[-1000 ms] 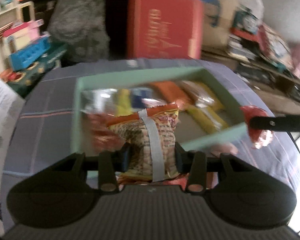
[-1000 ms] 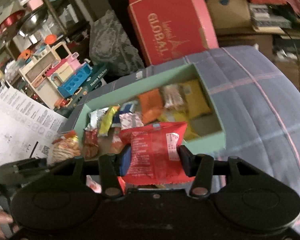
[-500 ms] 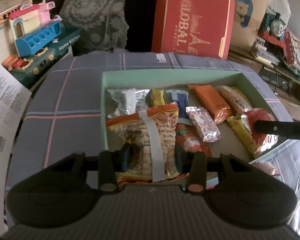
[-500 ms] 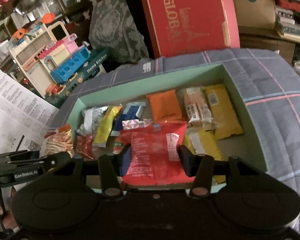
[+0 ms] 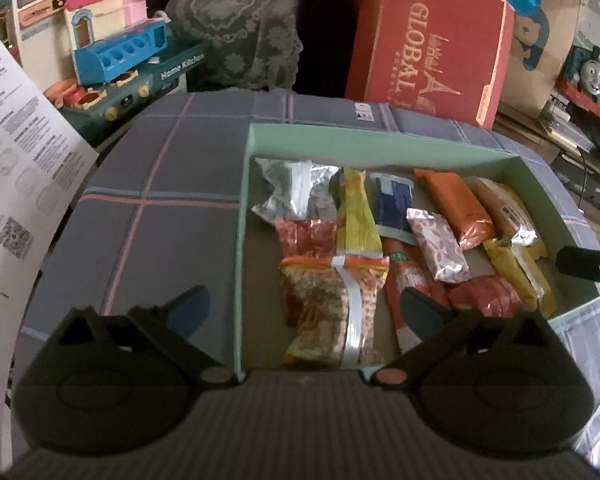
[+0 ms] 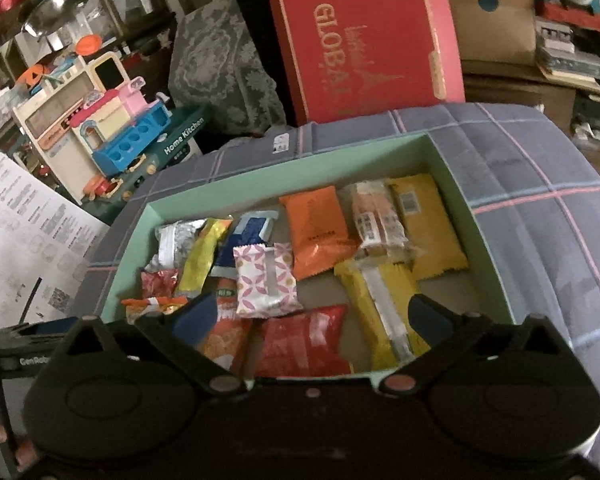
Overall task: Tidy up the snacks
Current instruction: 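Place peanut bag in box with left gripper while right places red packet, then grasp wrapped chocolate ball with left gripper while right grasps small red candy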
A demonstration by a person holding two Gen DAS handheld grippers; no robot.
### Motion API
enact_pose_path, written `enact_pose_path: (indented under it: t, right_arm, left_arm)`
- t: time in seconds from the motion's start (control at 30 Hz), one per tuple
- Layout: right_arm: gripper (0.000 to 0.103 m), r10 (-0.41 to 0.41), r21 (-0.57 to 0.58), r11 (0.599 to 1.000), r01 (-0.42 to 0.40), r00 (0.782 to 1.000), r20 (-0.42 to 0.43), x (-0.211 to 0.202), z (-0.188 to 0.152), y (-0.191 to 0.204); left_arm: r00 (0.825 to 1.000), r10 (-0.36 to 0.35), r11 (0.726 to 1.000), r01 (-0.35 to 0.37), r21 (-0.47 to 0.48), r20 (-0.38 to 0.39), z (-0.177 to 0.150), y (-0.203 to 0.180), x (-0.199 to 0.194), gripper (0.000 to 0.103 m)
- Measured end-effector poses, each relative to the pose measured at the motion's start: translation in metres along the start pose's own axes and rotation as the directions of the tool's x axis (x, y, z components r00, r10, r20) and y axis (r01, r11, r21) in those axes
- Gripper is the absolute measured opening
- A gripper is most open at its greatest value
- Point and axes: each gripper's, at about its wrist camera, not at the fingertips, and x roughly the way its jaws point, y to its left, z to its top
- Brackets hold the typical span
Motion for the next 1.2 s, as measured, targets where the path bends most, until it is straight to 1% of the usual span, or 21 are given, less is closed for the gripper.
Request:
enact_pose_path:
  t: [0.2, 0.47, 0.63, 0.73, 0.83, 0.93, 1.0, 1.07, 1.1, 1.13, 1.17, 1.2]
  right_arm:
    - [0.103, -0.002, 0.015, 1.000, 0.002, 1.000, 0.009, -0.019, -0.011, -0.004]
    - [0.103, 0.001, 0.040, 0.999, -0.001, 1.000, 0.011, -0.045, -0.035, -0.010]
    - [0.103, 0.002, 0.048, 0.999, -0.001, 1.000, -0.024, -0.047, -0.057, -0.011]
    - [0.103, 0.000, 0.044, 0.999, 0.002, 0.999, -0.050, -0.045, -0.069, -0.007]
    - [0.103, -0.007, 0.018, 1.000, 0.009, 0.998, -0.067, -0.043, -0.076, 0.000]
    - [0.103, -0.025, -0.019, 1.000, 0.023, 0.997, -0.078, -0.040, -0.080, 0.011]
    - [0.103, -0.036, -0.040, 0.999, 0.033, 0.996, -0.087, -0.037, -0.082, 0.017]
    - [0.103, -0.041, -0.059, 0.998, 0.036, 0.995, -0.096, -0.033, -0.083, 0.023]
    - [0.097, -0.045, -0.068, 0.997, 0.038, 0.994, -0.099, -0.031, -0.084, 0.027]
    - [0.090, -0.048, -0.079, 0.996, 0.040, 0.993, -0.103, -0.029, -0.085, 0.030]
    - [0.085, -0.051, -0.090, 0.995, 0.041, 0.992, -0.112, -0.025, -0.085, 0.033]
    - [0.078, -0.048, -0.097, 0.995, 0.037, 0.992, -0.120, -0.022, -0.086, 0.036]
  left_arm:
    - [1.000, 0.007, 1.000, -0.007, -0.012, 0.005, -0.014, 0.004, -0.020, 0.103]
    - [0.999, 0.041, 0.999, -0.041, -0.014, -0.020, -0.049, 0.015, -0.038, 0.103]
    - [0.996, 0.067, 0.998, -0.068, -0.012, -0.063, -0.072, 0.023, -0.035, 0.103]
    - [0.993, 0.086, 0.996, -0.085, 0.023, -0.078, -0.085, 0.021, -0.031, 0.103]
    - [0.992, 0.094, 0.995, -0.089, 0.053, -0.082, -0.093, 0.020, -0.025, 0.103]
    - [0.993, 0.089, 0.994, -0.084, 0.064, -0.079, -0.096, 0.018, -0.018, 0.102]
    - [0.994, 0.084, 0.995, -0.080, 0.066, -0.075, -0.097, 0.017, -0.014, 0.095]
    - [0.995, 0.069, 0.996, -0.064, 0.062, -0.076, -0.097, 0.017, -0.010, 0.082]
    - [0.995, 0.060, 0.997, -0.056, 0.059, -0.075, -0.097, 0.016, -0.008, 0.080]
    - [0.996, 0.049, 0.997, -0.045, 0.058, -0.075, -0.097, 0.016, -0.006, 0.072]
    - [0.996, 0.041, 0.998, -0.036, 0.057, -0.076, -0.098, 0.017, -0.005, 0.063]
    - [0.997, 0.044, 0.997, -0.039, 0.066, -0.062, -0.099, 0.016, -0.005, 0.058]
